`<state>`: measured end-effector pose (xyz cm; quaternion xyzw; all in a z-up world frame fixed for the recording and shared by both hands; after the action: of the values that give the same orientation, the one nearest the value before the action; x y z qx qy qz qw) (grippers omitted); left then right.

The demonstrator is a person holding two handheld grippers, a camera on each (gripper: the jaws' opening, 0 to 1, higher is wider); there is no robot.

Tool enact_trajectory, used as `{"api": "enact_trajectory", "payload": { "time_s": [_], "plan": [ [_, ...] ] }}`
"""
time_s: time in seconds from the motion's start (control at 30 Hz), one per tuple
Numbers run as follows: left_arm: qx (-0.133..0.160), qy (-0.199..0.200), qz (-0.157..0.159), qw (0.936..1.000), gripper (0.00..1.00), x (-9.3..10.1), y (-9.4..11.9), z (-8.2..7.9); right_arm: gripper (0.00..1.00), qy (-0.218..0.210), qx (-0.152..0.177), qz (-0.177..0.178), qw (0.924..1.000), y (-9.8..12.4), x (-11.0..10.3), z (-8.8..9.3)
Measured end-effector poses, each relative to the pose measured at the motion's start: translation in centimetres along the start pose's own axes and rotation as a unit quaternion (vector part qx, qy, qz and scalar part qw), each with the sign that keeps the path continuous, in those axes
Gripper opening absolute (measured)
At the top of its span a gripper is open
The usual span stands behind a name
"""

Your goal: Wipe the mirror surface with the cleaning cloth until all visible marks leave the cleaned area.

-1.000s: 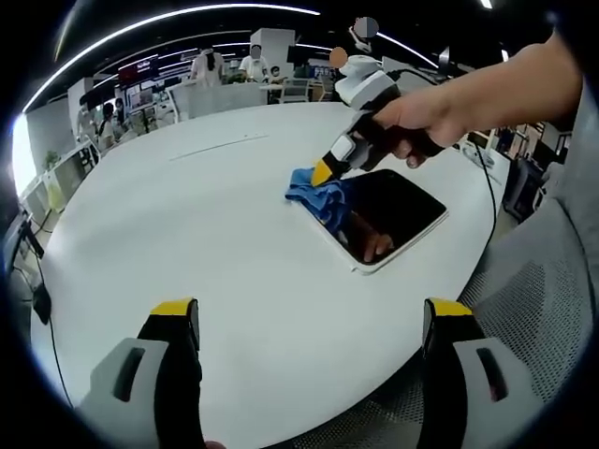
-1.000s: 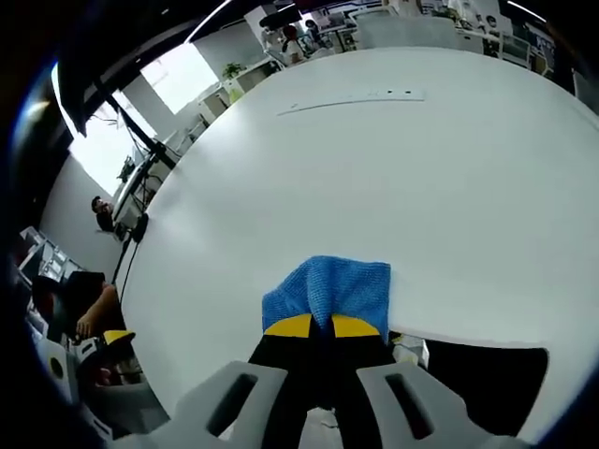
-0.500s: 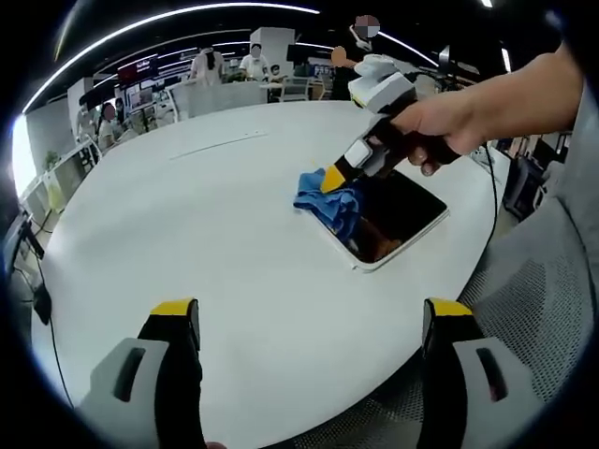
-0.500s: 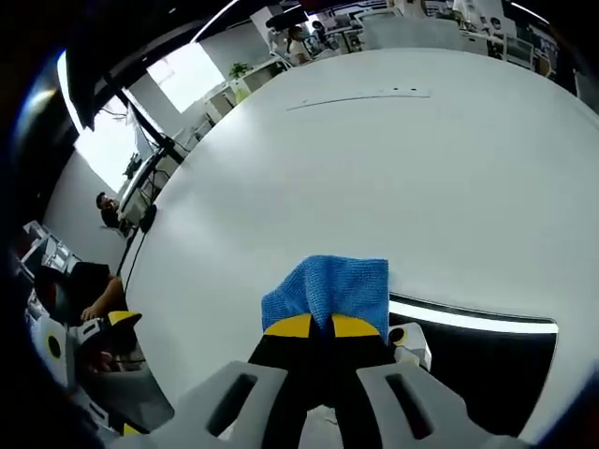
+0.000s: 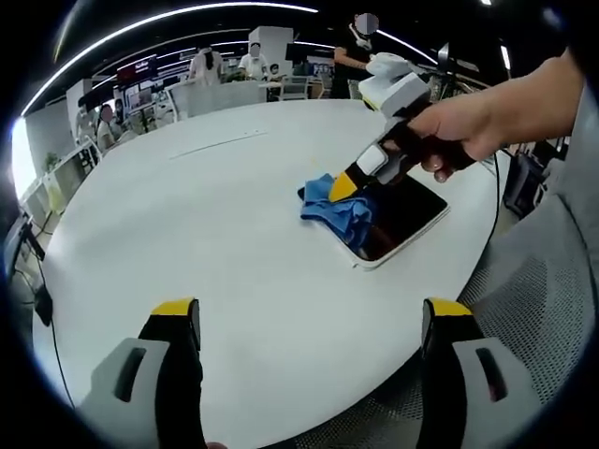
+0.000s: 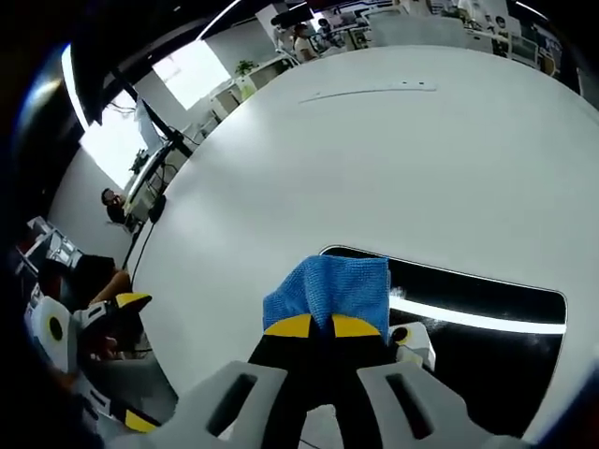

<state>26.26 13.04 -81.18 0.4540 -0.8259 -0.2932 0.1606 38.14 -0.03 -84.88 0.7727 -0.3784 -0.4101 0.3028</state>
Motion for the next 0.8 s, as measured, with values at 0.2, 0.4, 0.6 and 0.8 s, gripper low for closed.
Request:
{"api": "enact_trajectory", "payload": {
  "time_s": [0.2, 0.4, 0.6, 0.8],
  "plan": [
    [-0.002, 0.0, -0.001, 1.0, 0.98, 0.0, 0.0, 0.0, 0.0, 0.002, -0.005, -0.006, 1.0, 0.0, -0.9, 1.0],
    [-0.002, -0.002, -0.003, 1.0, 0.98, 0.0, 0.1, 0.0, 0.0, 0.019, -0.002, -0.003, 0.9998, 0.0, -0.9, 0.9],
    [-0.002, -0.002, -0.006, 1.0, 0.98, -0.1, 0.1, 0.0, 0.0, 0.036, 0.002, -0.011, 0.9993, 0.2, -0.7, 1.1],
    [0.004, 0.008, -0.001, 1.0, 0.99, 0.0, 0.1, -0.2, 0.0, 0.024, 0.001, -0.009, 0.9997, 1.2, 0.7, 1.4]
  ]
}}
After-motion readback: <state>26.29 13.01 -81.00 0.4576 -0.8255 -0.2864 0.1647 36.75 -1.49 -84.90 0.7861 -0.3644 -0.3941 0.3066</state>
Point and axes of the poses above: the point that each gripper's makers call its tool centre point, and the gripper's own axes: y roughly backward along the fingers, x roughly to its right, z roughly out of its underside, the point moved 2 cm from there along y, roughly backward along the fingers, and after that the axes turned 3 degrees about -y, right-handed, at the moved point
